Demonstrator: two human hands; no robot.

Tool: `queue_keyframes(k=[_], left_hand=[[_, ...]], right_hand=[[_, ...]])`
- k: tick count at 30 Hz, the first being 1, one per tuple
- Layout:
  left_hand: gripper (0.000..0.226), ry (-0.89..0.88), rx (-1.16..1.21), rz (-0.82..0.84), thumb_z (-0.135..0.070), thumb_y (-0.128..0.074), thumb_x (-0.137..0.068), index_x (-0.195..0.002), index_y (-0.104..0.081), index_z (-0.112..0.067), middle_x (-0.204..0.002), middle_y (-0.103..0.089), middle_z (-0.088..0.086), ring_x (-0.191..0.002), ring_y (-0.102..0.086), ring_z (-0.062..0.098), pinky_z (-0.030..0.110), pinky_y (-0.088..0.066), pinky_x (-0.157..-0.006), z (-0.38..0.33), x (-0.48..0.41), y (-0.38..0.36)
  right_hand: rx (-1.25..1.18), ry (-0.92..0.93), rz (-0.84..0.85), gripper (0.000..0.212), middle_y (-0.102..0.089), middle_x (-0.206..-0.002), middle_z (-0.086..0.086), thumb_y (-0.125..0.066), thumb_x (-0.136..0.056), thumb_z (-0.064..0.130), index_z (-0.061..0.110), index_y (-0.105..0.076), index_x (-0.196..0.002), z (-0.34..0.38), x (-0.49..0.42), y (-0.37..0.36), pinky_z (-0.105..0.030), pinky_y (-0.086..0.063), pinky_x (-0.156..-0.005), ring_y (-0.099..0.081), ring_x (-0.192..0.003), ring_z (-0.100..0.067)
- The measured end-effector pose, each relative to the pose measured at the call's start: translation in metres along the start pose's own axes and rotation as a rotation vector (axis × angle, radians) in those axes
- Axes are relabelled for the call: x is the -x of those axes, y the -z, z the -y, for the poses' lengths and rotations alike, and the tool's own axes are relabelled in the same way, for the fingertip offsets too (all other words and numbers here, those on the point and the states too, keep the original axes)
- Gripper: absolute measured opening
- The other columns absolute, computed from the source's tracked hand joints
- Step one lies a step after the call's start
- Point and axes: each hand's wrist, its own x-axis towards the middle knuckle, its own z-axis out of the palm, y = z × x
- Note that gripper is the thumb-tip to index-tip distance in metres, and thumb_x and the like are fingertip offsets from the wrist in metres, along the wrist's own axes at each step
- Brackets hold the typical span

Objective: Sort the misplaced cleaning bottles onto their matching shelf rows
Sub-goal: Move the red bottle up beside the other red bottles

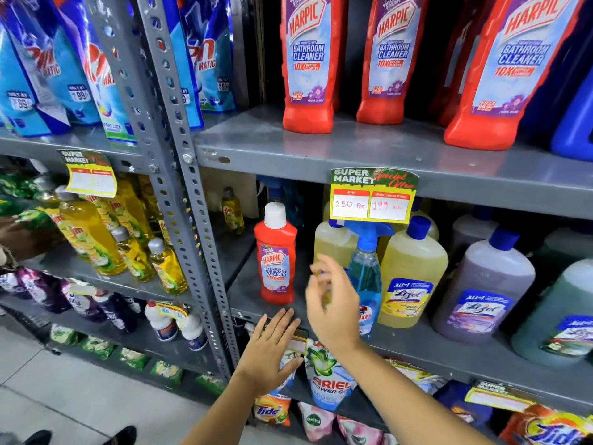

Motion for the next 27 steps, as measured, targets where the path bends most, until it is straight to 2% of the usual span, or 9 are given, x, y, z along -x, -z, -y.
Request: queue_keyframes(k=[2, 4, 8, 10, 13, 18, 21, 25, 27], left_hand=[[0.075, 0.0, -0.015, 0.005, -0.066, -0.023, -0.099, -0.156, -0.017, -0.017, -0.163, -0.015, 0.002, -0.15, -0.003, 0.02, 0.046, -0.003, -0.117, -0.001, 0.0, 0.002], [0.076, 0.006, -0.016, 0.007, -0.066, -0.024, -0.099, -0.155, -0.022, -0.015, -0.161, -0.022, 0.004, -0.15, -0.01, 0.023, 0.047, -0.004, -0.116, -0.003, 0.0, 0.004], [0.079, 0.017, -0.054, 0.008, -0.065, -0.027, -0.097, -0.155, -0.019, -0.012, -0.162, -0.017, 0.005, -0.15, -0.008, 0.026, 0.05, -0.003, -0.115, -0.008, 0.0, 0.008], [0.081, 0.031, -0.063, 0.015, -0.066, -0.026, -0.096, -0.155, -0.017, -0.012, -0.163, -0.012, 0.005, -0.15, -0.005, 0.027, 0.05, -0.001, -0.115, -0.011, 0.0, 0.01], [0.081, 0.043, -0.051, 0.024, -0.066, -0.029, -0.095, -0.155, -0.018, -0.012, -0.163, -0.01, 0.006, -0.15, -0.003, 0.027, 0.048, 0.004, -0.115, -0.012, -0.002, 0.013], [0.083, 0.047, -0.046, 0.094, -0.068, -0.022, -0.096, -0.156, -0.002, -0.015, -0.164, 0.005, 0.002, -0.149, 0.013, 0.026, 0.047, 0.01, -0.115, -0.007, -0.004, 0.013], [0.086, 0.042, -0.029, 0.176, -0.072, -0.019, -0.094, -0.155, 0.009, -0.018, -0.163, 0.016, 0.0, -0.147, 0.022, 0.021, 0.047, 0.014, -0.117, -0.007, -0.004, 0.017], [0.08, 0.054, 0.142, 0.162, -0.065, -0.041, -0.092, -0.156, -0.013, -0.025, -0.165, -0.008, -0.007, -0.15, -0.004, 0.012, 0.051, 0.008, -0.119, -0.002, -0.013, 0.055], [0.071, 0.044, 0.222, -0.003, -0.056, -0.05, -0.09, -0.152, -0.027, -0.03, -0.16, -0.028, -0.01, -0.146, -0.022, 0.011, 0.05, -0.006, -0.121, 0.002, -0.021, 0.092]], right_hand=[[0.018, -0.099, 0.074, 0.045, -0.06, -0.119, 0.0, -0.056, -0.092, 0.018, 0.012, -0.049, -0.136, 0.004, -0.011, -0.025, -0.015, -0.051, -0.081, -0.057, -0.102, -0.002], [0.067, -0.178, 0.167, 0.058, -0.054, -0.132, -0.001, -0.061, -0.09, 0.025, 0.017, -0.039, -0.143, 0.001, -0.02, -0.043, -0.029, -0.053, -0.093, -0.053, -0.117, -0.008], [0.123, -0.359, 0.286, 0.086, -0.058, -0.131, -0.002, -0.081, -0.072, 0.042, 0.022, -0.036, -0.143, -0.02, -0.041, -0.063, -0.038, -0.053, -0.095, -0.059, -0.116, -0.018], [0.119, -0.463, 0.328, 0.083, -0.065, -0.126, -0.004, -0.086, -0.067, 0.041, 0.019, -0.044, -0.136, -0.032, -0.049, -0.071, -0.041, -0.054, -0.093, -0.065, -0.111, -0.022], [0.199, -0.526, 0.348, 0.06, -0.069, -0.121, -0.008, -0.084, -0.074, 0.033, 0.016, -0.057, -0.124, -0.043, -0.054, -0.082, -0.042, -0.055, -0.091, -0.067, -0.108, -0.026], [0.176, -0.445, 0.267, 0.045, -0.073, -0.109, -0.005, -0.08, -0.076, 0.029, 0.016, -0.063, -0.116, -0.037, -0.041, -0.075, -0.039, -0.056, -0.087, -0.069, -0.101, -0.023], [0.14, -0.353, 0.238, 0.043, -0.075, -0.105, 0.002, -0.079, -0.076, 0.035, 0.022, -0.064, -0.115, -0.013, -0.033, -0.055, -0.039, -0.058, -0.086, -0.069, -0.096, -0.016], [-0.037, -0.197, 0.205, 0.04, -0.075, -0.091, 0.016, -0.079, -0.066, 0.045, 0.038, -0.065, -0.103, 0.037, -0.039, -0.013, -0.033, -0.06, -0.077, -0.069, -0.083, -0.002], [-0.143, -0.112, 0.155, 0.039, -0.075, -0.087, 0.017, -0.08, -0.064, 0.042, 0.042, -0.064, -0.1, 0.069, -0.052, 0.012, -0.028, -0.059, -0.073, -0.07, -0.079, -0.002]])
